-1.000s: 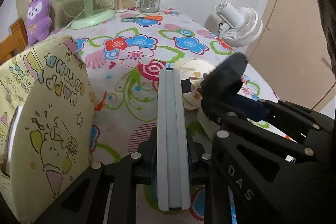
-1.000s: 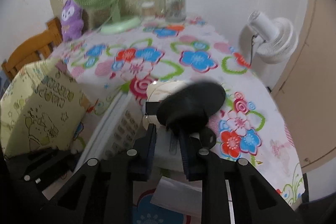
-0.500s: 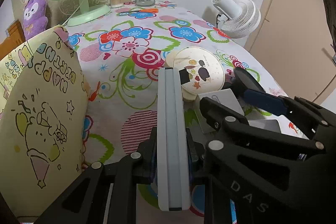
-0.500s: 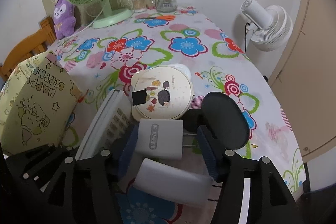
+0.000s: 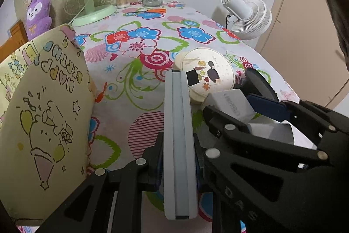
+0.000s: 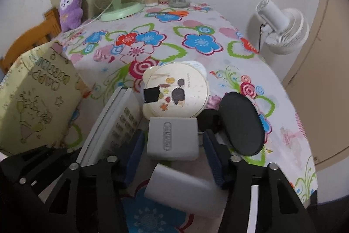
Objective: Organize rigid objects
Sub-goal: 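Close the right tool on the white charger while the left tool holds the power strip, then carry the power strip and charger in both tools over the yellow box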
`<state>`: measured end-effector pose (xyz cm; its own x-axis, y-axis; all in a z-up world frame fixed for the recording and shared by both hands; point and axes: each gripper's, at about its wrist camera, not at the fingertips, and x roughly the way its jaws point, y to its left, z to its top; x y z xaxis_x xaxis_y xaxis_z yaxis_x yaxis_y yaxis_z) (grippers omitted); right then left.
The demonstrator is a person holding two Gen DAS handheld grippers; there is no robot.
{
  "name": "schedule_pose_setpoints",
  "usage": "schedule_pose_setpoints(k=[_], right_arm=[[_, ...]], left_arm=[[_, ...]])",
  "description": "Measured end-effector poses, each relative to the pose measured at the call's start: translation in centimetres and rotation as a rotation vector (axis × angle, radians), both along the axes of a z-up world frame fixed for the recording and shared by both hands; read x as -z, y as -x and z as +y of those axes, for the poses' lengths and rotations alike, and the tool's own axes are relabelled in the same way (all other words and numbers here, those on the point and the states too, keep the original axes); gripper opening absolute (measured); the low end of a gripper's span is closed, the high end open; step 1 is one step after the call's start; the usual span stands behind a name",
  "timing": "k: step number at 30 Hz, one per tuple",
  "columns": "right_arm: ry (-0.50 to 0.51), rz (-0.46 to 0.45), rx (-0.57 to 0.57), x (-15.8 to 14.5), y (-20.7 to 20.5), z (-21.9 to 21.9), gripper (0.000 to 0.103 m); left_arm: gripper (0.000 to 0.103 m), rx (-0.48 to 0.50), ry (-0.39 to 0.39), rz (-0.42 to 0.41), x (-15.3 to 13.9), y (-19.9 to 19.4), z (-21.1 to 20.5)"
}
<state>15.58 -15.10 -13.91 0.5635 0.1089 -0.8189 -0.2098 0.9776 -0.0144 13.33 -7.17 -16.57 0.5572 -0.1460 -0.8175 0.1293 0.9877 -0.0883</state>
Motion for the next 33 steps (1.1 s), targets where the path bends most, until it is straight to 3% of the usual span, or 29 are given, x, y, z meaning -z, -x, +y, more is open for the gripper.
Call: schedule_pose_setpoints(k=[14,33], right_arm=[[-0.049,0.009,-0.002,-0.4,-0.7,-0.1,0.048],[-0.100,-0.083,0.002,-5.0,1.1,-0.5,0.048]], left_arm=[[0.021,-0.002,0.016,-0.003,-0.9,-0.4,0.2],[0.020,0.001,0.001,-0.103,-5.6,1.4,-0.2]])
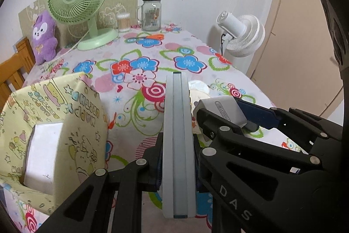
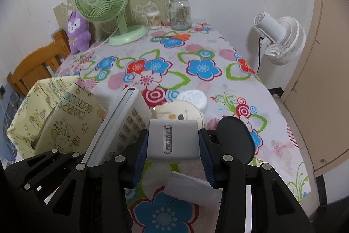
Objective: Organize rigid objects
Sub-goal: 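Carry the power strip and charger in both tools over the yellow box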
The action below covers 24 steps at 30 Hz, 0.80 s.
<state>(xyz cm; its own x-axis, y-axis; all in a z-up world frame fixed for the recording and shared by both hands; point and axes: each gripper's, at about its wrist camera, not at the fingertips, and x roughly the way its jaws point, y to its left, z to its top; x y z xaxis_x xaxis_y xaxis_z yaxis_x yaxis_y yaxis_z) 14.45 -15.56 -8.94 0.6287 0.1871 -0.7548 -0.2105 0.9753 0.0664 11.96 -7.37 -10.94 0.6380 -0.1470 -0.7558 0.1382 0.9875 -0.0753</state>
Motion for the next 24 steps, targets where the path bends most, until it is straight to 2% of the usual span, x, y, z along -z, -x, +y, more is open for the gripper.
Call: schedule_pose_setpoints(k=[24], right_arm=[[0.008,-0.077,0.003,-5.1,2.8,0.8,0.048]], left_arm=[[0.020,0.014,-0.023,-0.067,-4.7,2.4,0.4]])
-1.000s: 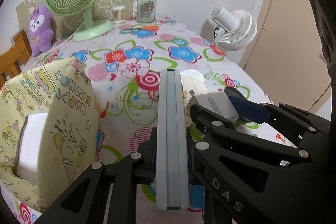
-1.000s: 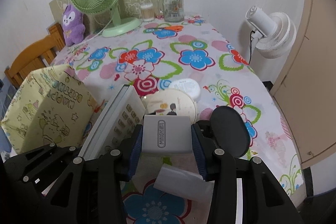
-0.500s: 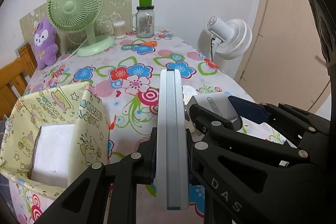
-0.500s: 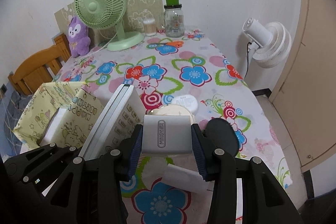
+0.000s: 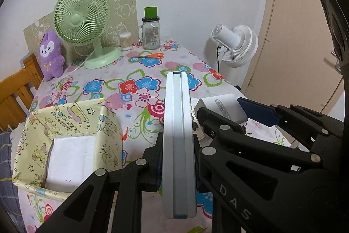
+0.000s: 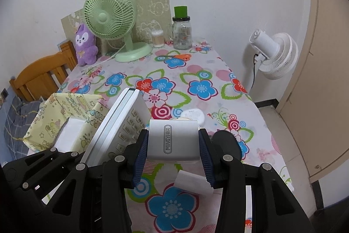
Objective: Organize rigid objects
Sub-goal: 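Carry the power strip and charger in both tools over the yellow box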
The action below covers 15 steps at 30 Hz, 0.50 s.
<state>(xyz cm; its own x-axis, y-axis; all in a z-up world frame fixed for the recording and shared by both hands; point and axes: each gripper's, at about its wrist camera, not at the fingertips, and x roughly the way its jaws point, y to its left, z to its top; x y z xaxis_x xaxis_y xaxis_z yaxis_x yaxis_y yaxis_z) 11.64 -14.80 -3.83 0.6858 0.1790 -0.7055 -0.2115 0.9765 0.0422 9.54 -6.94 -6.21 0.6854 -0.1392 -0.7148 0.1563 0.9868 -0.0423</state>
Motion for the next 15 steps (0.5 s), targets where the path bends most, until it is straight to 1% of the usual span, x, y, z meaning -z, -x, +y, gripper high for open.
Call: schedule_pose_setpoints(k=[8,15], right_arm=[[0.003,-0.013,-0.013,-0.8,0.5,1.7,0.048],[-0.006,-0.004,-0.024,-1.2,0.3,3.8,0.048]], left_arm=[[0.020,-0.004,-0.009,-0.009,-0.8,0.5,1.6],[0.020,0.009,-0.015,0.007,-1.3,0.3,3.5]])
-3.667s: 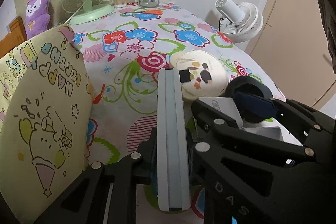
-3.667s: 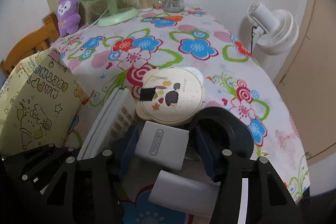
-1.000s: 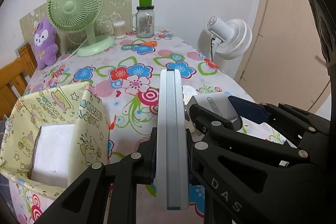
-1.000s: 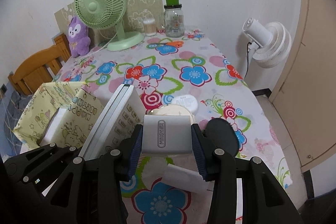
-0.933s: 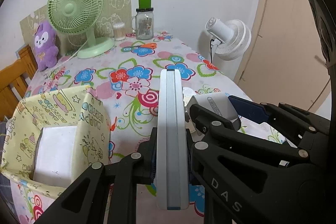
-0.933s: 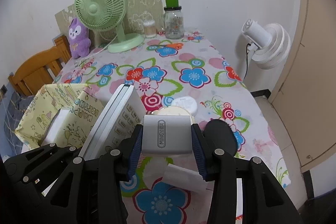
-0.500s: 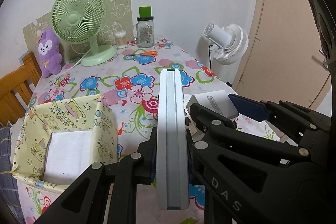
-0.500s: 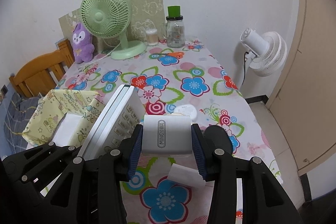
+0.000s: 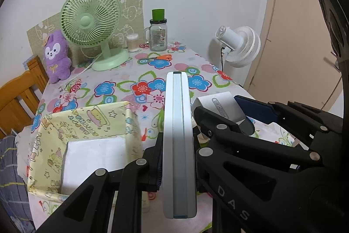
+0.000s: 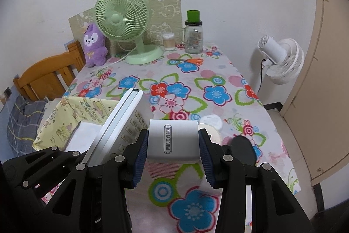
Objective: Organize rigid objects
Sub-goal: 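Carry the power strip and charger in both tools over the yellow box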
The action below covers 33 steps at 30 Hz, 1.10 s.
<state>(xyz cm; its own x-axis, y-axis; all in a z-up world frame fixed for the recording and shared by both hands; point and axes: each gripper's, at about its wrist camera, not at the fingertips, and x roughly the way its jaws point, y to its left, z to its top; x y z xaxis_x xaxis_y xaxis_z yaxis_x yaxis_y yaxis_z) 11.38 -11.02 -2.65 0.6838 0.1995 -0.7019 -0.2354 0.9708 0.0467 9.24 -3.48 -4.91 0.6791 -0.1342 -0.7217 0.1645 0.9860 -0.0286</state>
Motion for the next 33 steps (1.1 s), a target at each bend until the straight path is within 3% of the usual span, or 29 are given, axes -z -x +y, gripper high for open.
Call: schedule_pose_setpoints(k=[33], right_arm=[[0.032,0.078,-0.051,1.0,-2.8,10.3,0.048]], left_arm=[[0.020,-0.051,-0.007,0.081,1.0,-2.1,10.0]])
